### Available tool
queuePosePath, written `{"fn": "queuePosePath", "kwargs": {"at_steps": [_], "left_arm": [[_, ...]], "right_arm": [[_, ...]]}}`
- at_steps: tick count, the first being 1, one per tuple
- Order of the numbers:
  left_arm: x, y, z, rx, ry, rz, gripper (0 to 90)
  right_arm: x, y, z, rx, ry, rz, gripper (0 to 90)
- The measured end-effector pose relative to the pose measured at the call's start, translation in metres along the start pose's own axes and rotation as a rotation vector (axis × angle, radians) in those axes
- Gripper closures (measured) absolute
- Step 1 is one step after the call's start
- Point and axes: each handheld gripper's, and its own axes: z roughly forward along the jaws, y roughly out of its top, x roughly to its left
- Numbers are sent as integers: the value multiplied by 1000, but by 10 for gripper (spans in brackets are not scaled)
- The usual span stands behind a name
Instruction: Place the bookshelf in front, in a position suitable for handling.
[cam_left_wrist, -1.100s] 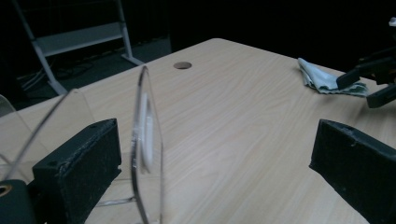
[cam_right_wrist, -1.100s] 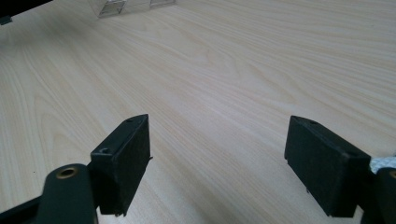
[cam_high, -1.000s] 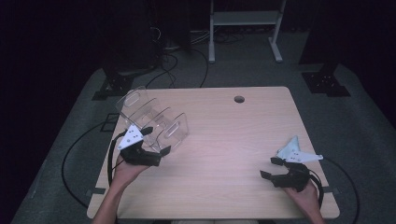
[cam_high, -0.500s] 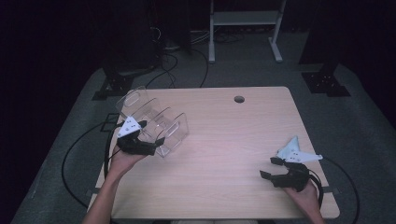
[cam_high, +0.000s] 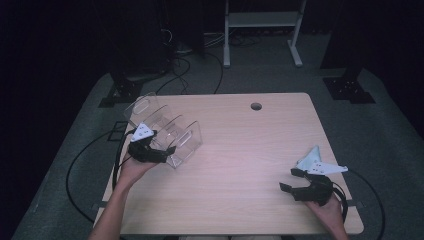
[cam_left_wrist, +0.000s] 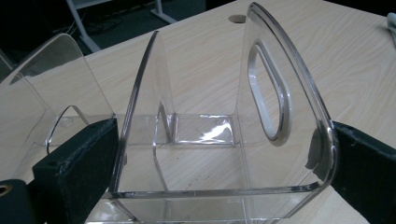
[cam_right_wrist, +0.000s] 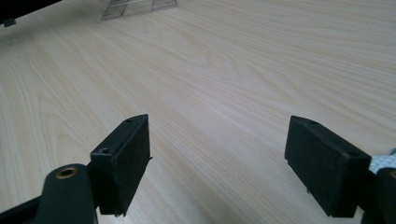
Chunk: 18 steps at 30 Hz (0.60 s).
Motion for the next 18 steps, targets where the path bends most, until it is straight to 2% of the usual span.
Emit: {"fn": "queuePosePath", "kwargs": {"at_steps": [4, 11, 16, 17, 18], "left_arm": [[-1, 0, 0, -7, 7, 9, 72], [-9, 2, 2, -6, 4, 18, 73], [-27, 4, 5, -13, -21, 37, 72], [-27, 4, 5, -13, -21, 37, 73], [-35, 4, 7, -27, -31, 35, 72]], "right_arm": [[-2, 0, -1, -6, -4, 11, 217], [-4, -1, -3, -6, -4, 18, 220], [-5, -1, -1, 0, -4, 19, 220], [-5, -1, -1, -1, -5, 14, 220], [-5, 0, 0, -2, -7, 9, 220]]}}
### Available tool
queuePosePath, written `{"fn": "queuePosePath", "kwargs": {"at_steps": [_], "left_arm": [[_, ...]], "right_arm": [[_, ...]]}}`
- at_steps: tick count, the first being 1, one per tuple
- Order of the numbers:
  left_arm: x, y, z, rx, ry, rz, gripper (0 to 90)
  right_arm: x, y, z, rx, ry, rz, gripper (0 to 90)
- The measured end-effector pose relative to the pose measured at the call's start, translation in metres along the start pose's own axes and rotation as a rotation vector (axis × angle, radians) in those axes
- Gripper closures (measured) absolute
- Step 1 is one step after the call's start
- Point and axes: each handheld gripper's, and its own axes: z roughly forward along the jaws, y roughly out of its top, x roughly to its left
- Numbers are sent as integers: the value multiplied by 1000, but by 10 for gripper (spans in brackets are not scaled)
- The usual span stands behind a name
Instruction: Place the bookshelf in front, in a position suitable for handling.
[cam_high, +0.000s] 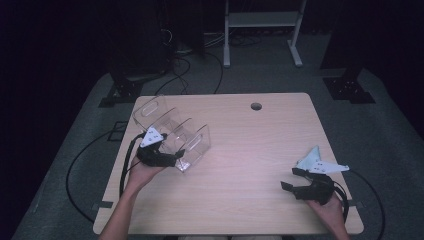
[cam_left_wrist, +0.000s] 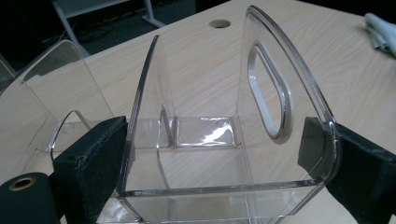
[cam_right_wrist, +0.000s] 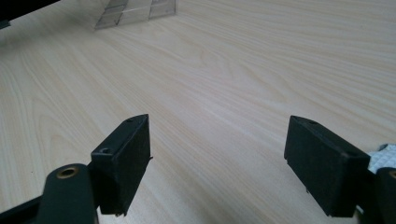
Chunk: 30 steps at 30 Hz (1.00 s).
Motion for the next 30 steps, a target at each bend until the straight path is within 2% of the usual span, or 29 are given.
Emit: {"fn": "queuePosePath", "kwargs": {"at_steps": [1, 2, 5, 8, 9, 14, 20, 30], "left_arm": [[0, 0, 0, 0, 0, 0, 72], [-8, 0, 1, -7, -7, 3, 72], [-15, 1, 2, -4, -16, 8, 72], [-30, 2, 5, -20, -24, 11, 72], [-30, 2, 5, -20, -24, 11, 71], [-47, 2, 9, -41, -35, 11, 71], [-62, 3, 13, -66, -54, 18, 70], [-77, 7, 19, -55, -87, 22, 61]], "right_arm": [[0, 1, 0, -2, -2, 0, 220], [0, 1, 0, -4, -5, -1, 220], [0, 2, 0, -9, -4, 3, 219], [0, 2, 1, -6, -6, -2, 220], [0, 2, 1, -6, -6, -2, 220], [-1, 2, 0, -10, -15, 10, 219], [-2, 1, -1, -18, -22, 21, 219], [-1, -1, 0, -6, -15, 30, 219]]}}
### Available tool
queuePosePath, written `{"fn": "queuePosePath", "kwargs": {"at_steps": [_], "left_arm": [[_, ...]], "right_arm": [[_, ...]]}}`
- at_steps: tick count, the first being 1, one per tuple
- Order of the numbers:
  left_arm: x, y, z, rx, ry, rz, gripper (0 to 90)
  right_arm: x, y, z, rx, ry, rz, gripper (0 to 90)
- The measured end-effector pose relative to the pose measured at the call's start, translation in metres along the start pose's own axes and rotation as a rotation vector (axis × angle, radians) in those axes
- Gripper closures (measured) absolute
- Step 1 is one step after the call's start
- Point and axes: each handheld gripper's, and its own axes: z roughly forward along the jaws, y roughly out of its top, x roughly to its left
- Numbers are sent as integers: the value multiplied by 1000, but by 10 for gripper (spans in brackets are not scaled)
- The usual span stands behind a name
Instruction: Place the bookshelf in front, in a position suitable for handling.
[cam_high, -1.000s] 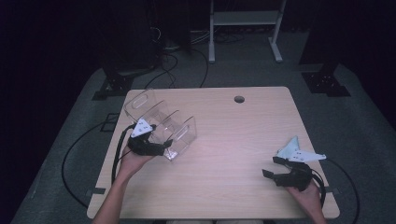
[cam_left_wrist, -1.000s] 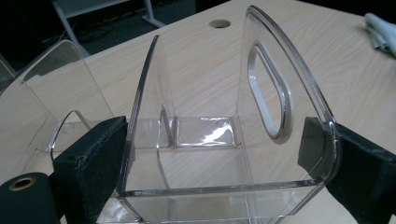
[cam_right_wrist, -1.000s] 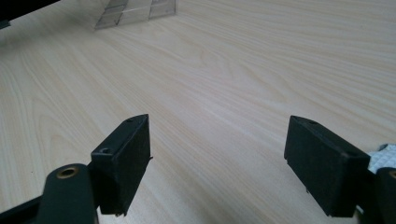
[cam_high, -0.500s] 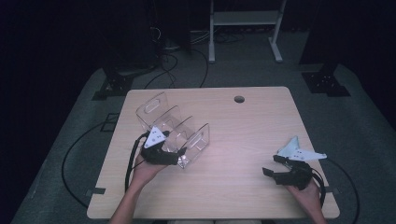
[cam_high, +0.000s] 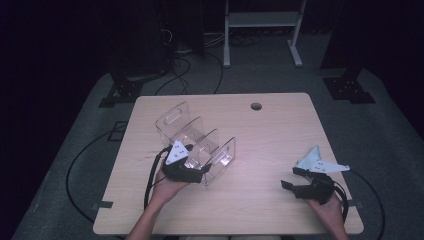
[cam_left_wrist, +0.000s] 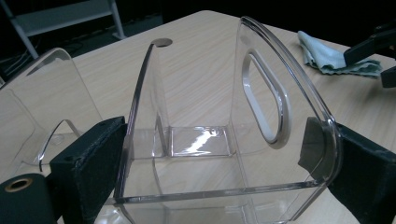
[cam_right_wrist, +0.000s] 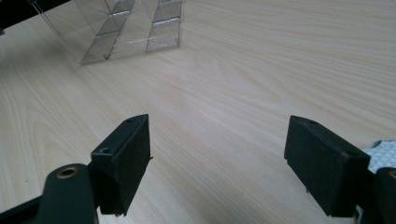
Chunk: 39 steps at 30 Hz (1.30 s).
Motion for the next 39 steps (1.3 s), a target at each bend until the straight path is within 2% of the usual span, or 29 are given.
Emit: {"fn": "queuePosePath", "kwargs": {"at_steps": [5, 10, 17, 19, 27, 28, 30, 32, 39], "left_arm": [[-10, 3, 6, 2, -12, 3, 58], [-20, 6, 11, -1, -48, 14, 56], [-24, 6, 12, -7, -77, 14, 38], [-23, 5, 7, -33, -82, -5, 29], [-24, 8, -6, -65, -95, -10, 13], [-24, 9, -12, -88, -103, -17, 13], [-23, 9, -18, -94, -88, 2, 10], [-21, 6, -23, -98, -75, 2, 0], [-8, -8, -33, -81, -24, -15, 0]], "right_arm": [[-1, -1, -1, -5, -2, 2, 219], [1, -1, 0, 6, -2, -6, 220], [0, -2, 0, 9, 0, -12, 220], [0, -1, 0, 7, -2, -8, 220], [1, -1, 0, 3, -1, -16, 220], [0, -1, -1, -3, -1, -14, 220], [1, -1, -3, -8, -5, -13, 223], [0, 0, -3, -15, -5, -14, 223], [1, 1, -1, -6, -2, -21, 222]]}}
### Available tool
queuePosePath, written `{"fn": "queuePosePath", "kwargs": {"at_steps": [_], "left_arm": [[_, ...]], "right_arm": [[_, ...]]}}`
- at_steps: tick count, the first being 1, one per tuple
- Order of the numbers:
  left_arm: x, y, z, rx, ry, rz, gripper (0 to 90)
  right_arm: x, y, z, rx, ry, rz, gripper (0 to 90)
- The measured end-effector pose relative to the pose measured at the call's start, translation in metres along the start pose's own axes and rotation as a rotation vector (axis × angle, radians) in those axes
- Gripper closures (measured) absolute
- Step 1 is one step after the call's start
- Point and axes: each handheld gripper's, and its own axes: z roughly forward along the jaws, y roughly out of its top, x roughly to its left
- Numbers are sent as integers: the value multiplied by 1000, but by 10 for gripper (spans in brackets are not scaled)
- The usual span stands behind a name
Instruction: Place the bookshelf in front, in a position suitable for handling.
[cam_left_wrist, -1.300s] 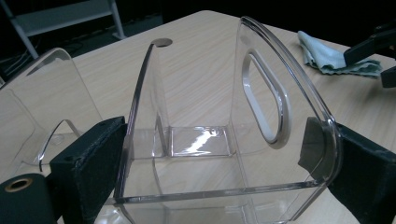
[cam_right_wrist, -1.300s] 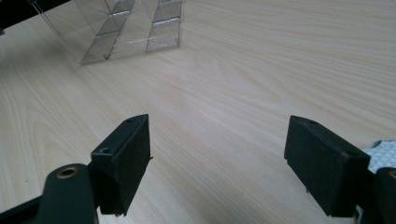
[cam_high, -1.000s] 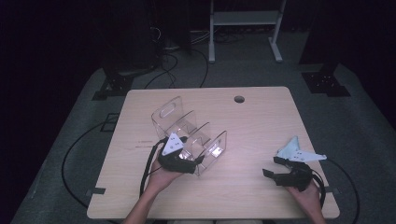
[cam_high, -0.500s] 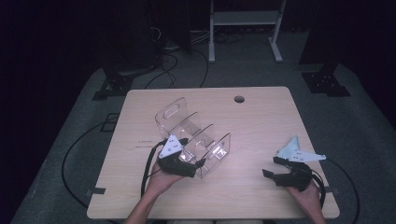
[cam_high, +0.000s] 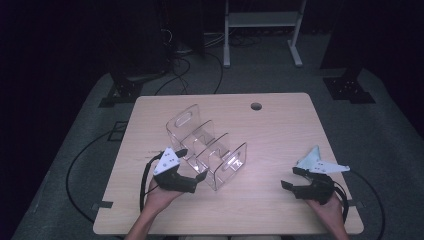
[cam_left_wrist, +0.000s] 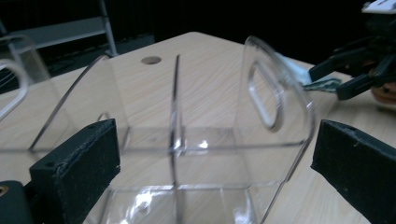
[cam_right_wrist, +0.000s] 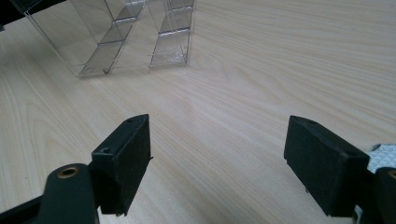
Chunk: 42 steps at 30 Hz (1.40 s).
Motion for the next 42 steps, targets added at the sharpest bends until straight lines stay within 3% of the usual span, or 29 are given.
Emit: {"fn": "queuePosePath", "kwargs": {"at_steps": [5, 9, 12, 24, 34, 40, 42], "left_arm": [[14, -18, 5, 51, 32, 13, 0], [25, -29, 13, 91, 21, -20, 1], [31, -39, 21, 138, 30, -19, 1], [50, -54, 38, 144, 47, -64, 1], [54, -57, 46, 131, 32, -66, 1], [55, -50, 53, 136, 30, -65, 42], [54, -49, 56, 129, 37, -76, 48]], "right_arm": [[1, 1, 0, -6, -3, -5, 222], [0, 1, -1, -7, -5, -4, 222], [-2, 2, -1, -9, -8, 2, 222], [-4, 4, -24, -27, -29, -3, 224], [-27, 15, -34, 2, -78, 7, 233], [-48, 20, -28, 52, -121, 36, 301], [-57, 20, -24, 85, -179, 57, 310]]}}
